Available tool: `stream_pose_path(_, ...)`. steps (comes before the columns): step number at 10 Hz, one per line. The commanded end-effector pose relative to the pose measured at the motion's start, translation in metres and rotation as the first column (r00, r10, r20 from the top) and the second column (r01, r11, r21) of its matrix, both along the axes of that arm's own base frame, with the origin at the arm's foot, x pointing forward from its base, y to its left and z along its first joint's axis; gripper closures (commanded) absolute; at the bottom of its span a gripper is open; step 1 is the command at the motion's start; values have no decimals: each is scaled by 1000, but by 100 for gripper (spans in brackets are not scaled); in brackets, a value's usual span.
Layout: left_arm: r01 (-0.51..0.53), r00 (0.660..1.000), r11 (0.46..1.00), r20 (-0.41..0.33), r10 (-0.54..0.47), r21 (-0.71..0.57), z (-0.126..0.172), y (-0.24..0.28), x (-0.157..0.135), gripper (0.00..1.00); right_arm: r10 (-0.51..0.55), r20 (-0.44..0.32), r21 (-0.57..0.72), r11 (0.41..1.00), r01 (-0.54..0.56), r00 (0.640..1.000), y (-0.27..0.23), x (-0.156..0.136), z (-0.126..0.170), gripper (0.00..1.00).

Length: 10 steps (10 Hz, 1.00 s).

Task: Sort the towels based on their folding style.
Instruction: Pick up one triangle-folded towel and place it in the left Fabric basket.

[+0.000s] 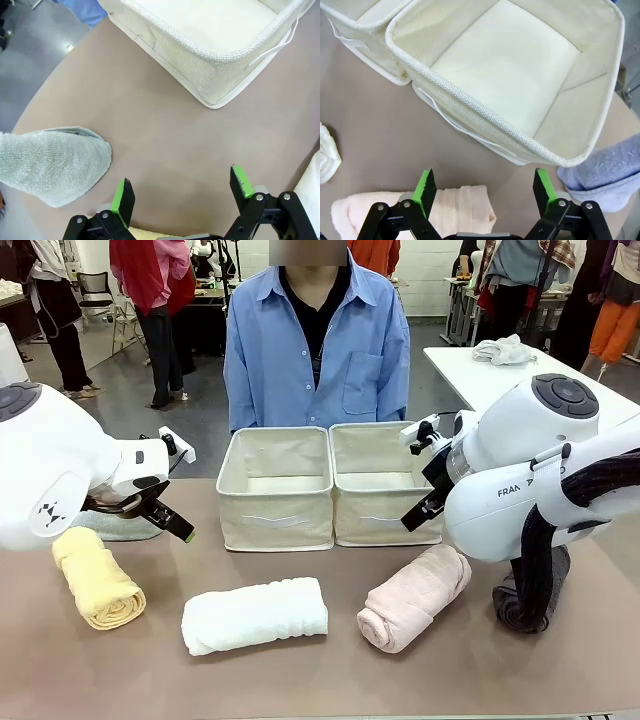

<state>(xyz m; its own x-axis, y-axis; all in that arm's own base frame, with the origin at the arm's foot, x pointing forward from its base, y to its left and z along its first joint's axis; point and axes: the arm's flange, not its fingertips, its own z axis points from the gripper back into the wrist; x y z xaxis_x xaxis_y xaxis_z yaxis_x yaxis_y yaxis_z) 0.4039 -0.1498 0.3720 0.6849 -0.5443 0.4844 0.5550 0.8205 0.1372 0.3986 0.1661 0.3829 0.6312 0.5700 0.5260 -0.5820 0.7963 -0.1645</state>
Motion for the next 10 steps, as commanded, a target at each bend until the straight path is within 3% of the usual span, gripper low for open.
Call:
stream_pose_path(1,0,1000,1000,1,0,0,0,0,0,0,0,4,2,1000,0,1000,0,0,2,0)
stream_pose_path(2,0,1000,1000,0,0,0,0,0,0,0,0,0,0,1000,0,1000,0,0,0,0)
stream_pose_path(4,24,998,1000,-65,-23,5,43,4,10,0,-44,-20,22,999,44,999,-10,-7,61,0)
stream_pose_path(6,98,988,993,-123,-89,62,129,3,25,0,-70,-20,-56,996,69,997,-22,-35,150,0)
stream_pose_path(9,74,996,993,-56,-69,93,250,2,37,0,-130,107,-41,990,135,986,-22,-80,274,0)
stream_pose_path(10,54,998,993,-20,-52,105,279,2,33,0,-134,115,-53,989,141,984,-19,-90,299,0)
